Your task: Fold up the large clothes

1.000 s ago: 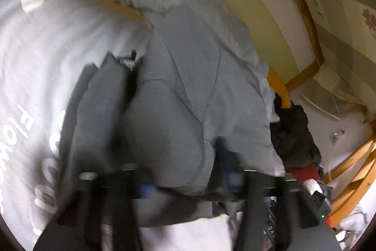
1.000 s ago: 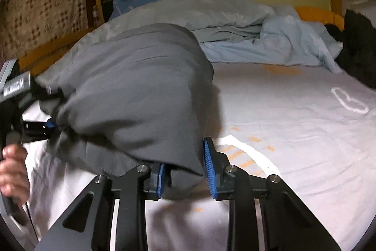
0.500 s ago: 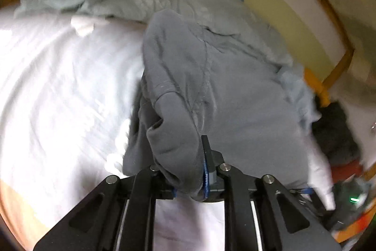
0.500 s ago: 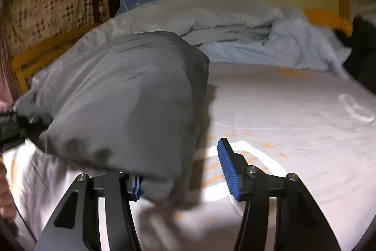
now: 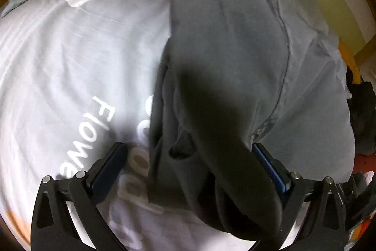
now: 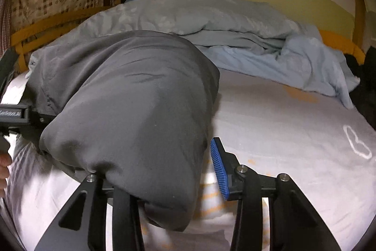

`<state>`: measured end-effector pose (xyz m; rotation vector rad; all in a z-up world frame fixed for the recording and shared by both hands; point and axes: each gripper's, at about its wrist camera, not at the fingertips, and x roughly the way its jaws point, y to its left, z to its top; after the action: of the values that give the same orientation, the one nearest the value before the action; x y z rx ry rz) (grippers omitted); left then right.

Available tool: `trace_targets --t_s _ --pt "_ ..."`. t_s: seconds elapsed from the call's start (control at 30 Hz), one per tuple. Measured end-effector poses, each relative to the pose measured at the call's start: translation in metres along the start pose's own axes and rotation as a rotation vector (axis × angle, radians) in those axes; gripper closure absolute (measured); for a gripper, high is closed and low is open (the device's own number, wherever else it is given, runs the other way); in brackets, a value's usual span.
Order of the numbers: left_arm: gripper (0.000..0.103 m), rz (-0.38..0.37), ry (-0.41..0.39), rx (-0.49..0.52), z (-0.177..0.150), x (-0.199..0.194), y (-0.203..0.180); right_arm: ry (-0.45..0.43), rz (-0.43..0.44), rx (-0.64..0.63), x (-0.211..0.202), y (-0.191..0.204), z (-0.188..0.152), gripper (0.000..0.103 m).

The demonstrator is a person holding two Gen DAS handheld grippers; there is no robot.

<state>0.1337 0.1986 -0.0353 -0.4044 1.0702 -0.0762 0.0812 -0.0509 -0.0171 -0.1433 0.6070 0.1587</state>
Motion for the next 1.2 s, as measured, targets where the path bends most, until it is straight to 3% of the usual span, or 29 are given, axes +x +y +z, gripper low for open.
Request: trace_targets --t_s 0.03,0.07,0.13,0.23,0.3,0.37,0.47,0.67,0.73,0.8,0.9,0.97,1.07,1.2 --pt "0.024 -0.014 0.000 0.013 0.000 0.001 -0.005 -0.004 -0.020 -0.014 -0.001 0.004 0.000 0.072" --pt "0.035 -0.060 0.005 0.038 -0.001 -0.001 -0.011 -0.012 -0.037 -0.029 -0.002 0.007 -0.001 0.076" --pt "0.057 -0.044 -0.036 0.074 -0.003 -0.010 -0.025 -0.058 -0.129 -0.084 -0.007 0.021 -0.005 0.079" --pt "0.074 0.033 -0.123 0.169 -0.007 -0.025 -0.049 -0.116 -0.214 -0.134 -0.020 0.035 -0.007 0.080" --pt "0.079 0.042 -0.150 0.185 -0.001 -0.037 -0.067 -0.161 -0.254 -0.166 -0.031 0.040 -0.007 0.080" --pt "0.081 0.007 -0.179 0.185 0.004 -0.051 -0.084 -0.232 -0.307 -0.201 -0.046 0.037 -0.003 0.080" --pt "0.081 -0.025 -0.263 0.255 0.014 -0.074 -0.129 -0.256 -0.301 -0.130 -0.070 0.001 0.019 0.080" --pt "0.081 -0.086 -0.362 0.381 0.025 -0.093 -0.257 -0.379 -0.449 -0.119 -0.120 -0.085 0.052 0.080" --pt "0.081 -0.121 -0.399 0.427 0.025 -0.087 -0.313 -0.403 -0.513 -0.097 -0.135 -0.135 0.063 0.080" --pt "0.081 -0.153 -0.456 0.496 0.020 -0.074 -0.372 -0.411 -0.569 -0.067 -0.143 -0.176 0.069 0.080" --pt "0.081 -0.358 -0.502 0.552 0.008 -0.049 -0.451 -0.434 -0.700 0.069 -0.163 -0.262 0.065 0.080" --pt "0.082 -0.444 -0.509 0.562 -0.001 -0.032 -0.489 -0.446 -0.768 0.150 -0.174 -0.308 0.053 0.079" --pt "0.082 -0.423 -0.560 0.630 -0.025 0.005 -0.554 -0.396 -0.806 0.147 -0.177 -0.377 0.032 0.079" --pt "0.084 -0.410 -0.430 0.654 -0.058 0.076 -0.620 -0.288 -0.757 0.257 -0.155 -0.463 0.001 0.079"
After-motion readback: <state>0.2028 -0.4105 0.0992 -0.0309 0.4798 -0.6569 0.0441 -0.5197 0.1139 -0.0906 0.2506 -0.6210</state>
